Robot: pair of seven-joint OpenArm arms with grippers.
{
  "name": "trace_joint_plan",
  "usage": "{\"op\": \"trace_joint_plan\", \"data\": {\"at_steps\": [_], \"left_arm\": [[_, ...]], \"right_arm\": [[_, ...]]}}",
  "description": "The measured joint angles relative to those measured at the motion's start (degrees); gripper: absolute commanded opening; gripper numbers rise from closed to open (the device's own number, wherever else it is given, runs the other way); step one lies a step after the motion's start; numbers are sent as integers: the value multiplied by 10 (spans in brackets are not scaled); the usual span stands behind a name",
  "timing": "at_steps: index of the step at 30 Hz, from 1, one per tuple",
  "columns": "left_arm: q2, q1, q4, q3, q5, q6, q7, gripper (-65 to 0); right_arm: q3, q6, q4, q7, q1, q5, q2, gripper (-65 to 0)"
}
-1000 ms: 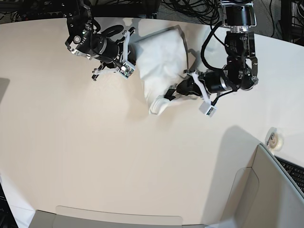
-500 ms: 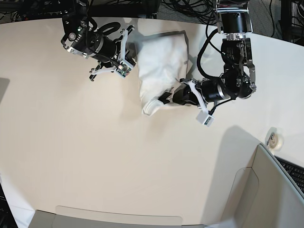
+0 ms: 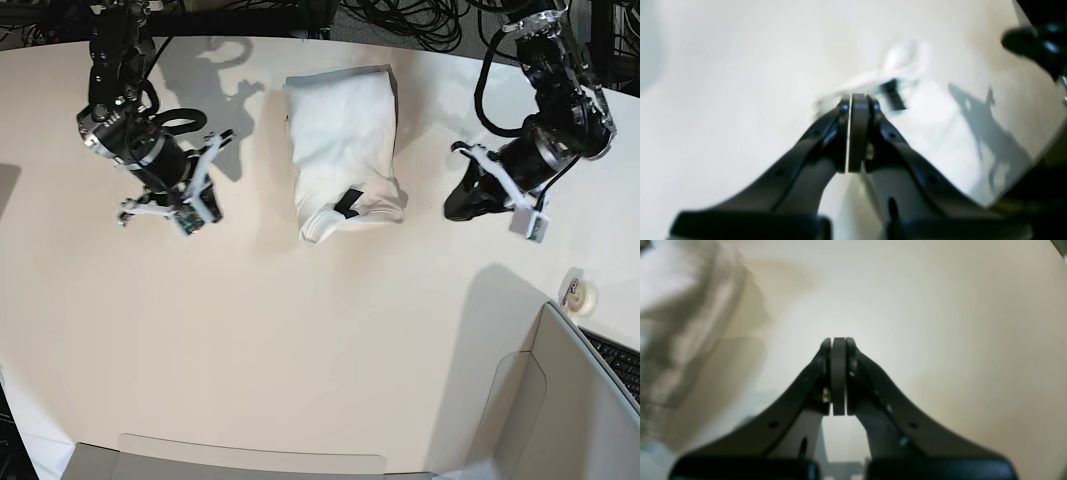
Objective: Layout the t-shirt on the table in an organized manner, then fold the t-shirt properly
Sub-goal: 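Grasp the folded shirt with the right gripper and drag it aside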
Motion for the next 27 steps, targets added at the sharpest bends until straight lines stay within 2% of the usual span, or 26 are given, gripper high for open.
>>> {"op": "trace_joint_plan", "data": {"at_steps": [5, 8, 12, 15, 18, 20, 23, 27], "left_arm": [[-27, 70, -2, -159, 88, 0, -2, -650], [-23, 123, -4, -175, 105, -2, -40, -650], [-18, 175, -14, -171, 116, -4, -77, -650], [-23, 193, -75, -173, 122, -4, -87, -650], [-21, 192, -155, -173, 125, -1, -86, -650], [-20, 192, -191, -175, 94, -7, -110, -650], [-26, 182, -217, -175, 83, -11, -114, -650], [-25, 173, -218, -175, 86, -11, -114, -650]], "right_arm": [[-129, -2, 1, 5, 28, 10, -65, -650], [-163, -3, 2, 24, 43, 7, -87, -650], [-185, -4, 0, 28, 31, -2, -91, -650], [-193, -31, -7, 29, -15, -50, -95, -650], [-191, -47, -63, 31, -37, -99, -104, -650], [-191, -47, -132, 63, -38, -116, -108, -650], [-188, -53, -207, 172, -50, -126, -96, -650], [-174, -52, -185, 176, -63, -129, -64, -650]]}}
